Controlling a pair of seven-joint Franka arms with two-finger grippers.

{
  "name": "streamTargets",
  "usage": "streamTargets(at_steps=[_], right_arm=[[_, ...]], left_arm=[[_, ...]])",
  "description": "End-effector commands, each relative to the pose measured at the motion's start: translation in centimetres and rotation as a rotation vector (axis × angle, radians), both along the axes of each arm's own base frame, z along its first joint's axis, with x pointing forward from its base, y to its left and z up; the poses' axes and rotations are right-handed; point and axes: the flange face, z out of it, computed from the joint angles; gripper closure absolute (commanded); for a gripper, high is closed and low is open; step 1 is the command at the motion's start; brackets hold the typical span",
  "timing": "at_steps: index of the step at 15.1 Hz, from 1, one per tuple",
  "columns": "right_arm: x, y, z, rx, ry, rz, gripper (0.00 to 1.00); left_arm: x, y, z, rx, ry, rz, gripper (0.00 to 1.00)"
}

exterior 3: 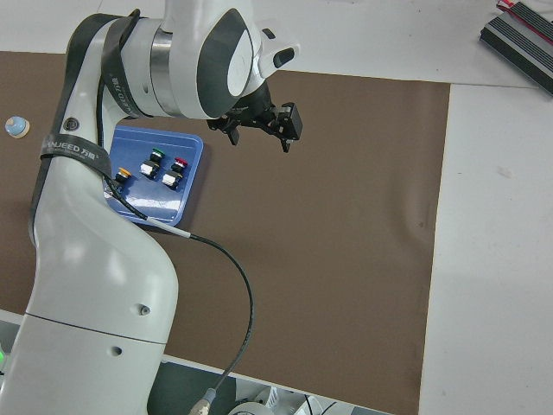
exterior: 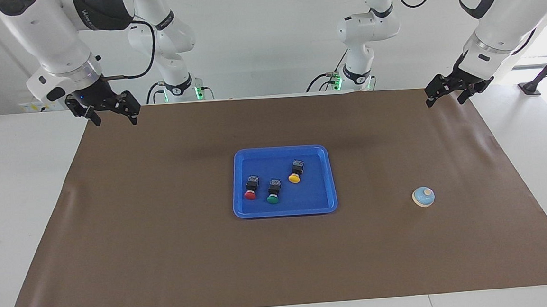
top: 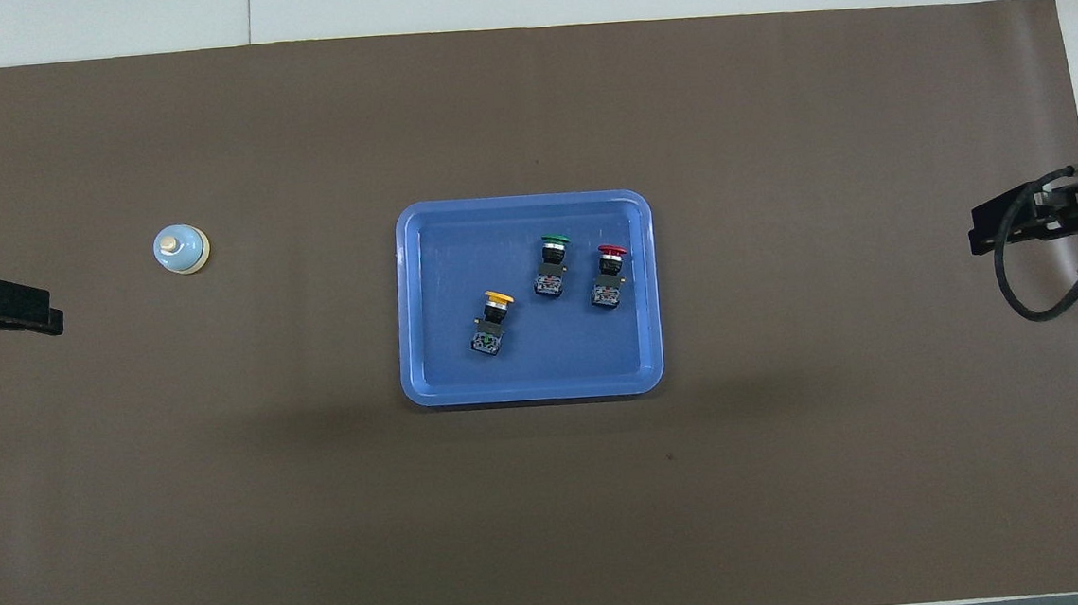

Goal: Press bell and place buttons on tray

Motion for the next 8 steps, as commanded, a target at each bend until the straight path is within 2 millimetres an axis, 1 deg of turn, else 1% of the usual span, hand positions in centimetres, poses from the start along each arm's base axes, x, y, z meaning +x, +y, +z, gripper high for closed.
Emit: streamTargets(at_steps=[1,6,8], right_arm=[[-0.48,-0.19,0.09,0.021,-0.013,0.0,0.0],[-0.47,-0.11,0.09,0.021,-0.013,0.001,0.0],[-0.48,-0.19,0.09,0.021,-0.013,0.0,0.0]], left_arm=[[-0.66,0.0,0.31,0.006,-0.003,0.008,0.0],[-0.82,0.0,0.3,0.007,0.006,0.011,0.0],[-1.03,-0.57,0.24,0.008,0.005,0.013,0.0]])
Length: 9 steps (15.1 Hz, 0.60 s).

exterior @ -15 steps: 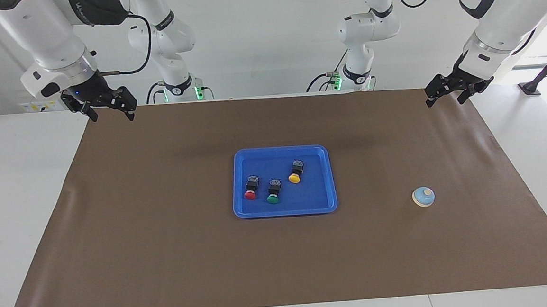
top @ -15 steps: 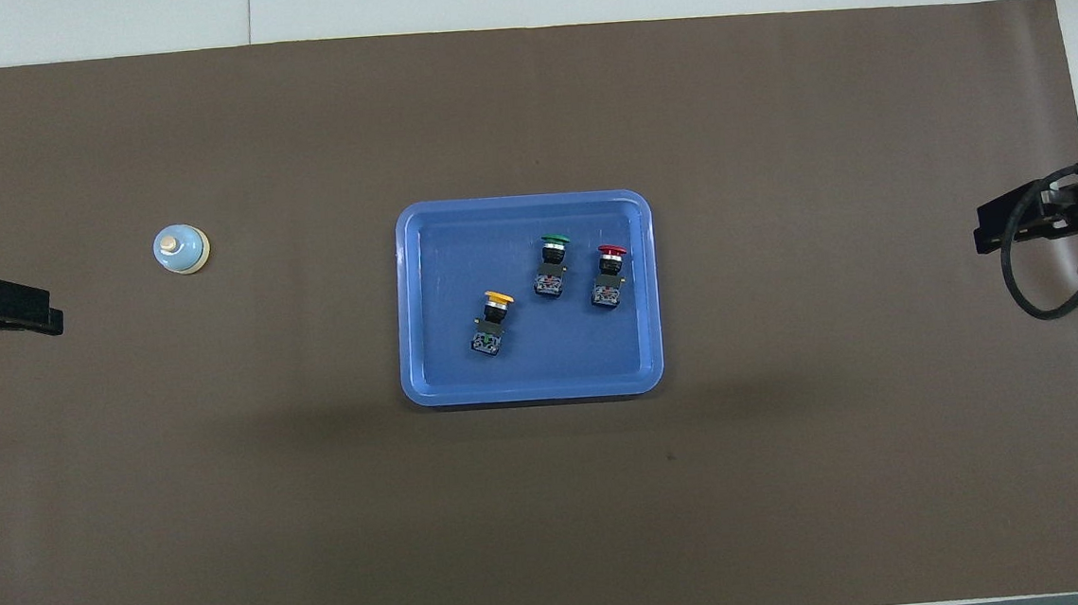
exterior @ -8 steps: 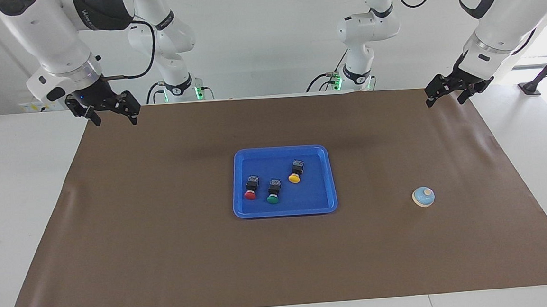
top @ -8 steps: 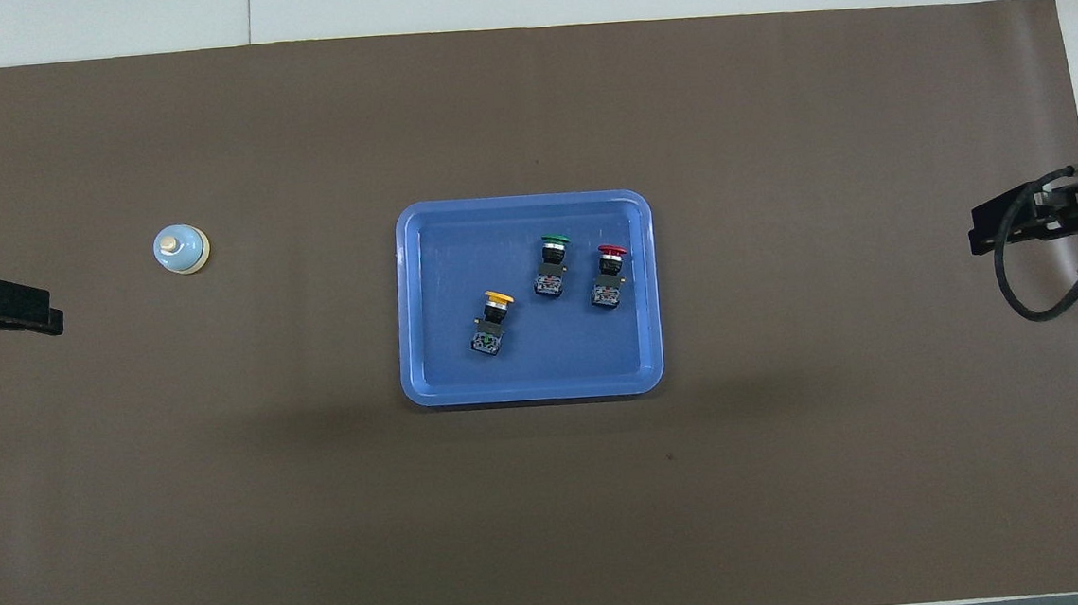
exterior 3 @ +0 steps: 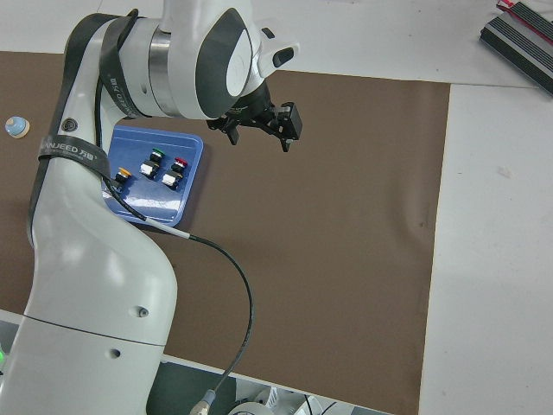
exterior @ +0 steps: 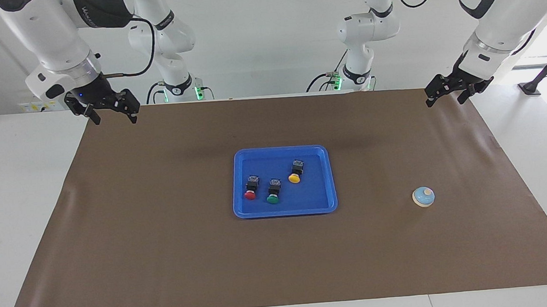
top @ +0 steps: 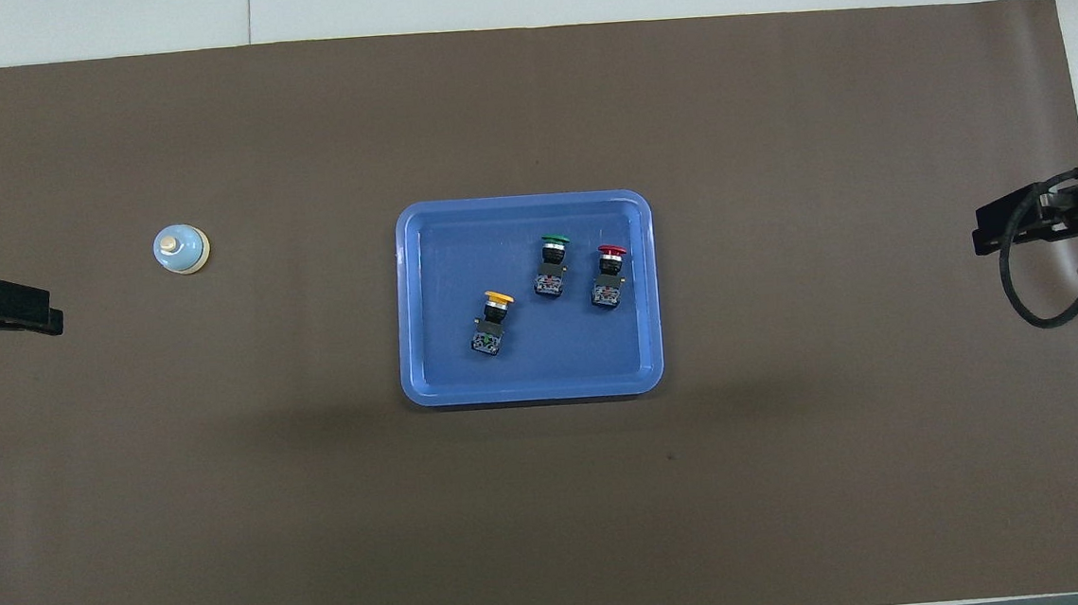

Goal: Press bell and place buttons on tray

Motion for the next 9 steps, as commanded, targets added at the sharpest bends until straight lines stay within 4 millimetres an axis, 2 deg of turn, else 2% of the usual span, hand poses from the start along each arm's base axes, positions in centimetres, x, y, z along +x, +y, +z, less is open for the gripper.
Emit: streamTargets(at_steps=[1,2,3,4,7,9], right_arm=[[-0.4,-0.2,0.0,0.023,-0.013,0.0,0.0],[-0.4,-0.2,0.0,0.021,-0.012,-0.002,0.0],[-0.4,-0.1,0.0,0.022,-0.012,0.001,0.0],[-0.4,-0.1,0.0,0.022,-0.012,0.001,0.0],[-0.4,-0.2,0.0,0.022,-0.012,0.0,0.0],[-0.4,-0.1,0.0,0.022,-0.012,0.001,0.0]], left_arm=[[-0.7,-0.7,0.1,0.008,-0.018,0.013,0.06],[-0.4,-1.2,-0.4,0.007,-0.044,0.003,0.54],[-0.1,-1.2,-1.1,0.008,-0.048,0.005,0.93],[0.3,-1.2,-1.6,0.007,-0.056,0.004,1.0],[3.1,-0.9,-5.2,0.008,-0.056,0.01,1.0],[5.5,-0.3,-8.5,0.008,-0.068,0.022,1.0]])
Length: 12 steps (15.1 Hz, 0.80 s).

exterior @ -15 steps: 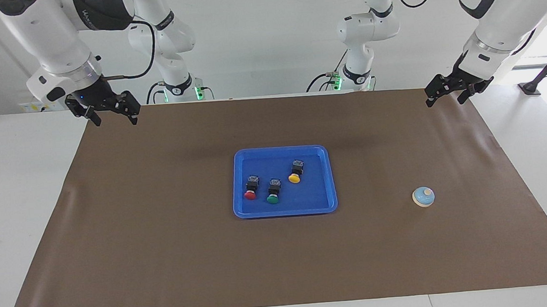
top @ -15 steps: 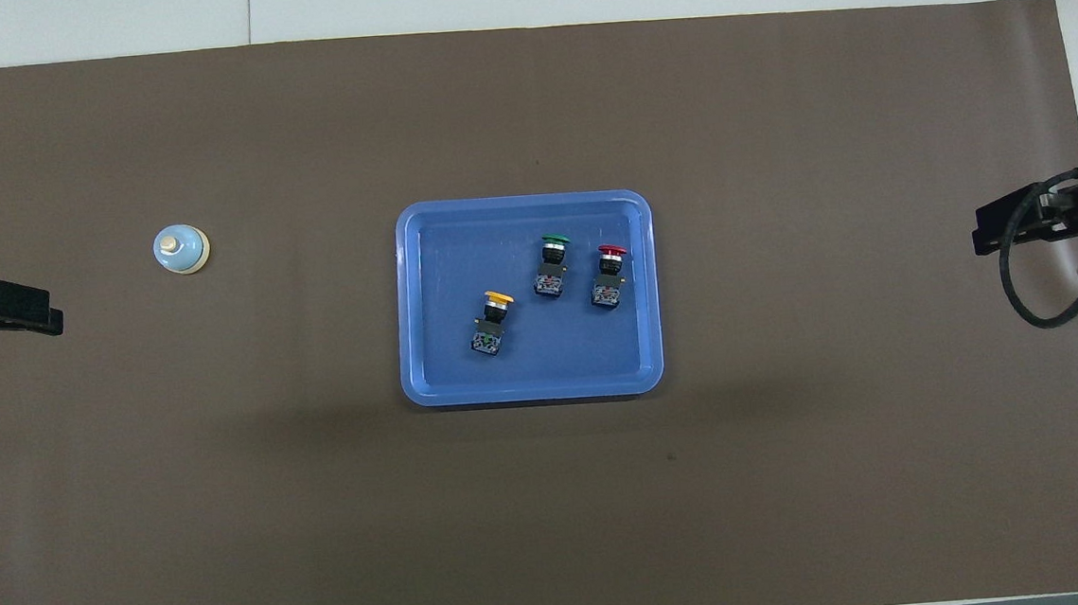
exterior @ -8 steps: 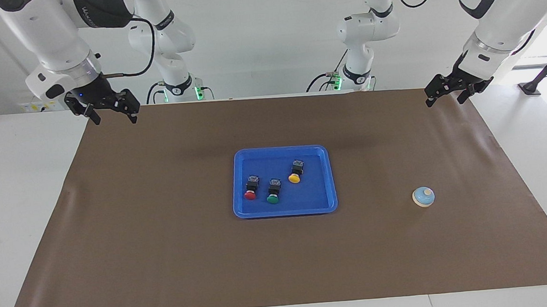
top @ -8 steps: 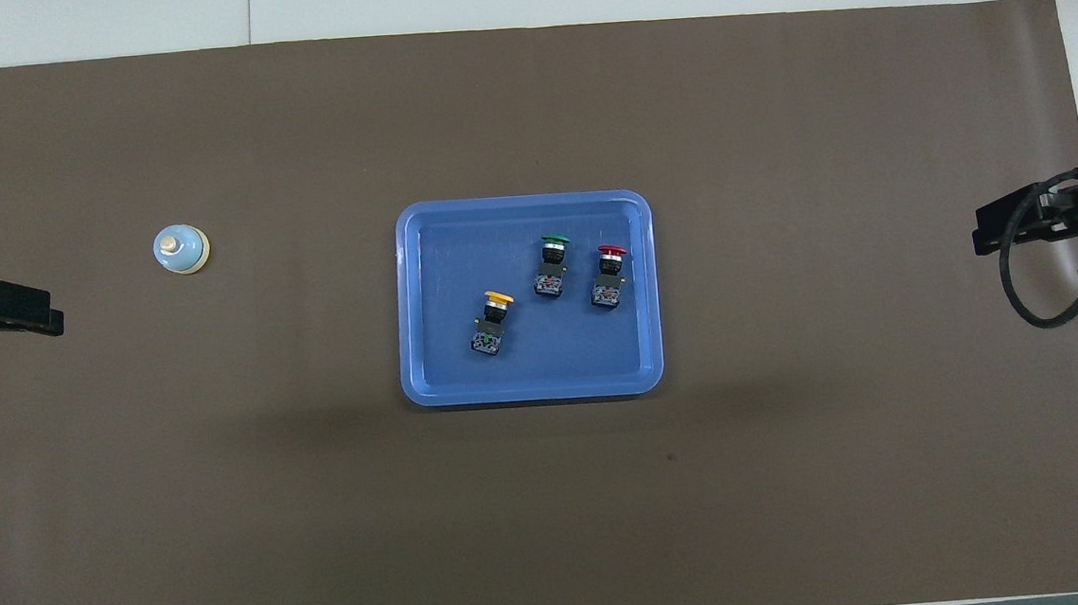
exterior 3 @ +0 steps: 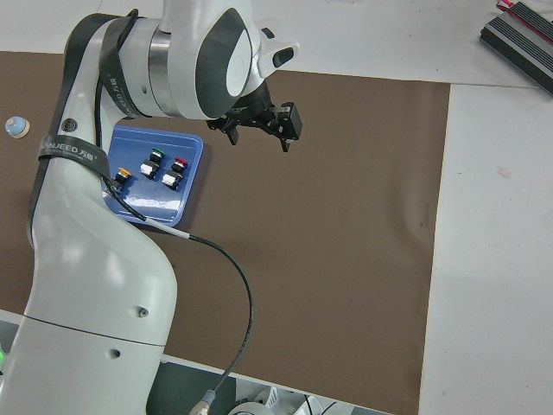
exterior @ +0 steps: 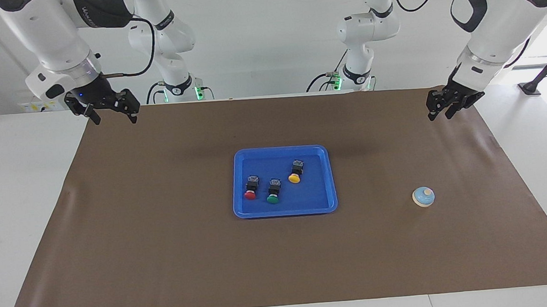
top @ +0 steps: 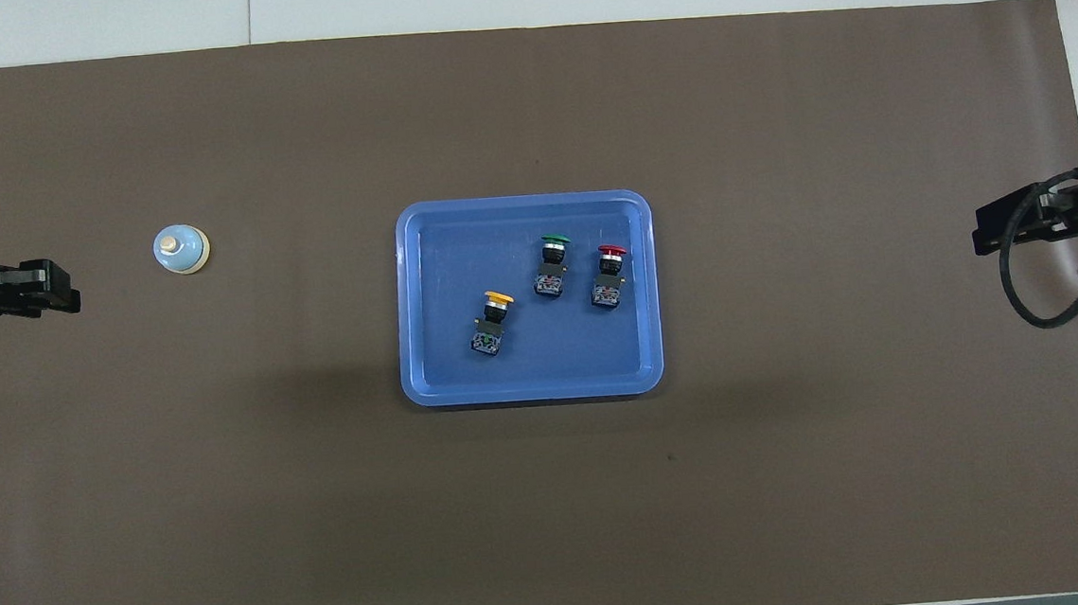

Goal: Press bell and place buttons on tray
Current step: 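Reach the left gripper to the silver bell and press down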

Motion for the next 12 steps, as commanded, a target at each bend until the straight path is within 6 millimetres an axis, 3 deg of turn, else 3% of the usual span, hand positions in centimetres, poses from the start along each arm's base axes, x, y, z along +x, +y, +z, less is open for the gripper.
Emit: streamTargets(at_steps=[1,7,10,12], right_arm=[[-0.4,-0.2,0.0,0.022,-0.013,0.0,0.0],[-0.4,-0.1,0.0,0.021,-0.013,0.0,0.0],[-0.4,-0.2,0.0,0.023,-0.013,0.0,0.0],[-0.4,-0.2,0.0,0.023,-0.013,0.0,0.0]], left_arm=[[3.4,0.4,-4.7,0.006,-0.016,0.022,1.0],[7.5,0.6,-13.4,0.016,-0.026,0.014,1.0],[8.8,0.5,-16.5,0.017,-0.044,0.014,1.0],[9.0,0.7,-17.1,0.018,-0.052,0.017,1.0]])
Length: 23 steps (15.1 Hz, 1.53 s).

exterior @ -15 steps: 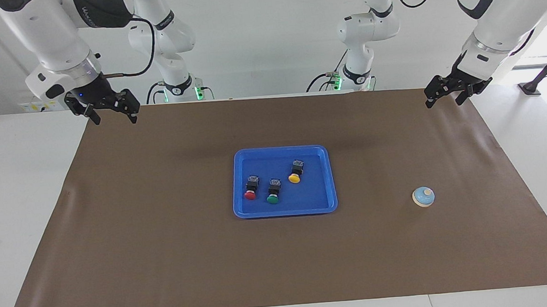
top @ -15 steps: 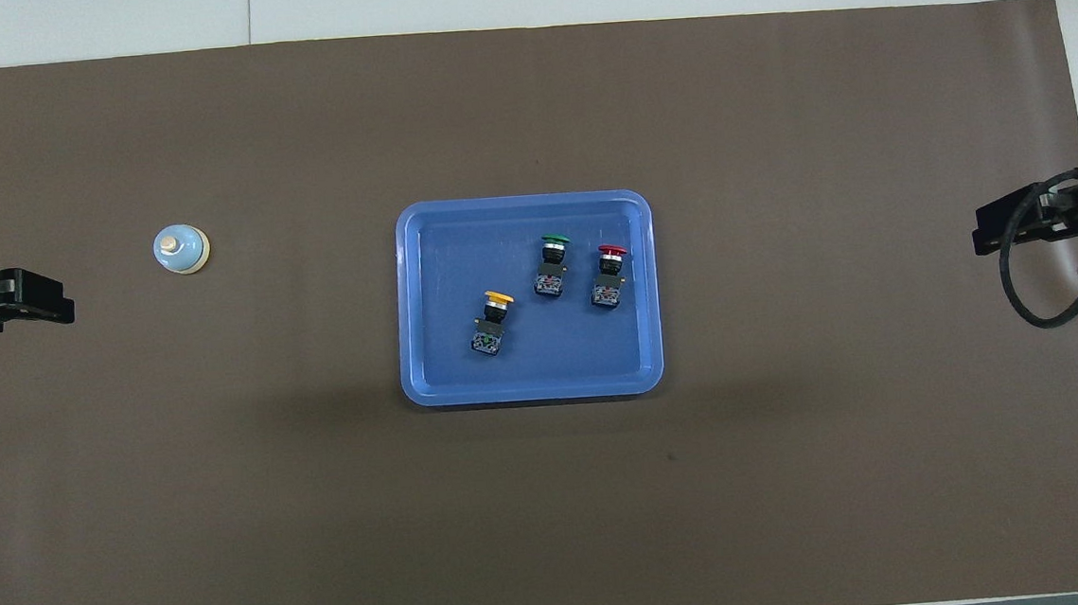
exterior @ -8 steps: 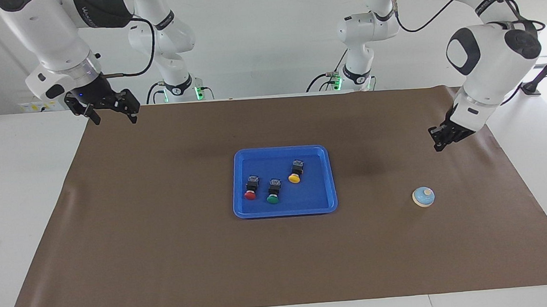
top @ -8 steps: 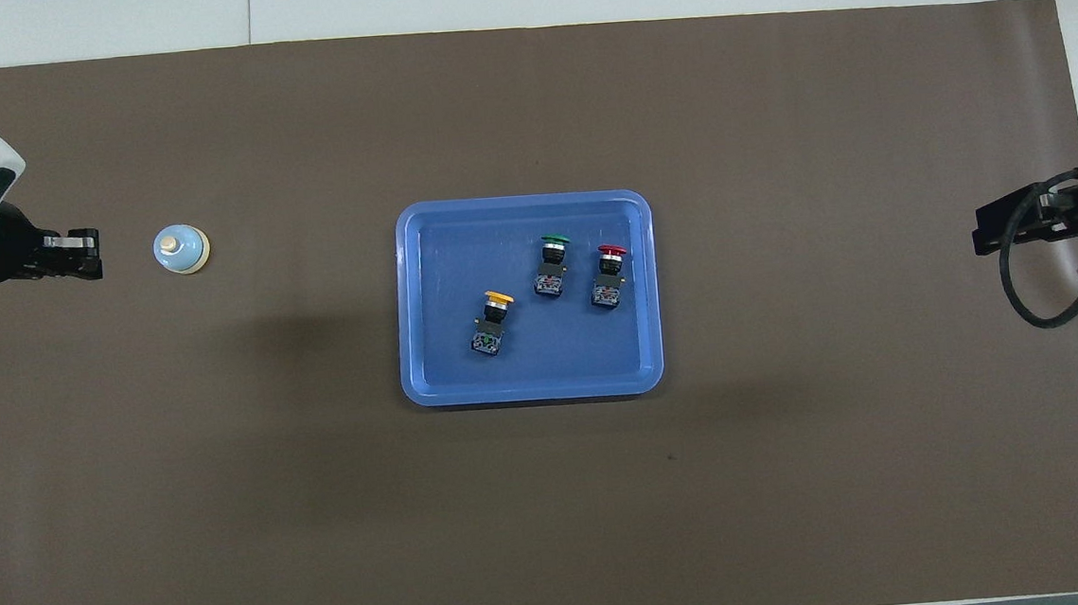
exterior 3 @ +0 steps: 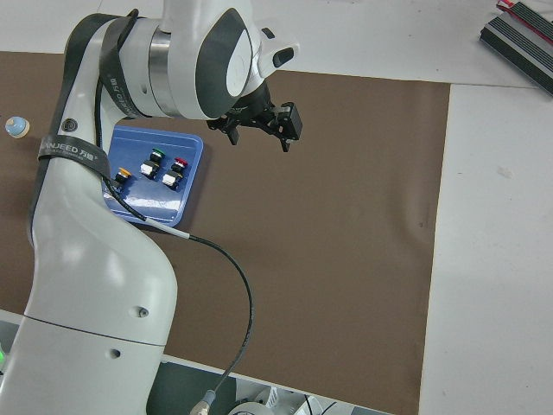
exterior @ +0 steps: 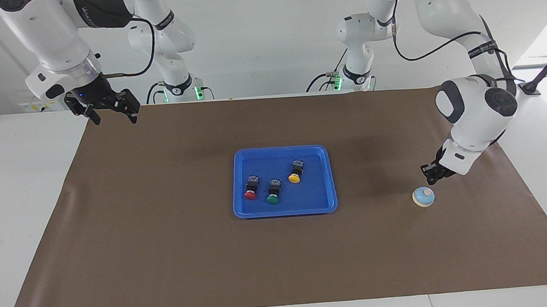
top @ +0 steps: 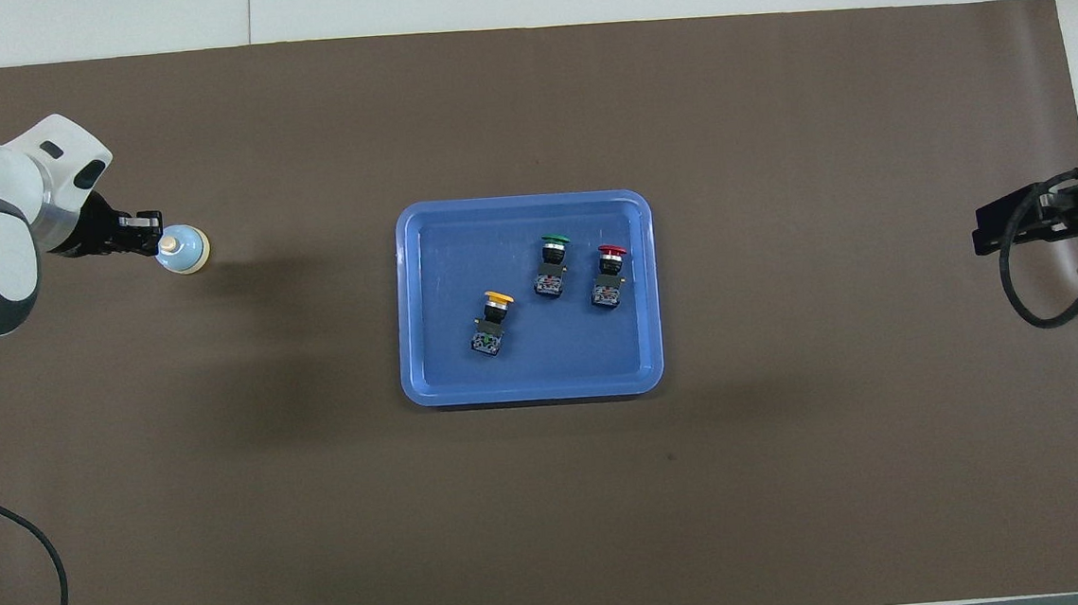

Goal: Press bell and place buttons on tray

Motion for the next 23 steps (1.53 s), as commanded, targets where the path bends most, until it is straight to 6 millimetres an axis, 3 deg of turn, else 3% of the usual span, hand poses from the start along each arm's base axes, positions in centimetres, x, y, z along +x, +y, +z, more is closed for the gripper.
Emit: streamTargets(at_steps=[1,8,15,19,21,23], right_arm=[[-0.4,-0.2,0.0,0.022,-0.013,0.0,0.0],[-0.4,-0.2,0.0,0.022,-0.013,0.0,0.0],[-0.4,-0.2,0.0,0.022,-0.013,0.0,0.0],[-0.4,-0.2,0.0,0.023,-0.013,0.0,0.0],[-0.4,-0.2,0.0,0.023,-0.013,0.0,0.0],[-0.4,-0.2,0.0,0.022,-0.013,0.0,0.0]], left_arm=[[0.8,0.2,-0.4,0.014,-0.025,0.002,1.0],[1.4,0.6,-1.4,0.015,-0.047,0.005,1.0],[0.6,0.7,-5.9,0.018,-0.056,0.003,1.0],[0.7,0.8,-5.5,0.019,-0.044,0.004,1.0],[1.3,1.0,-3.4,0.019,-0.022,0.005,1.0],[1.3,1.1,0.3,0.017,-0.01,0.006,1.0]])
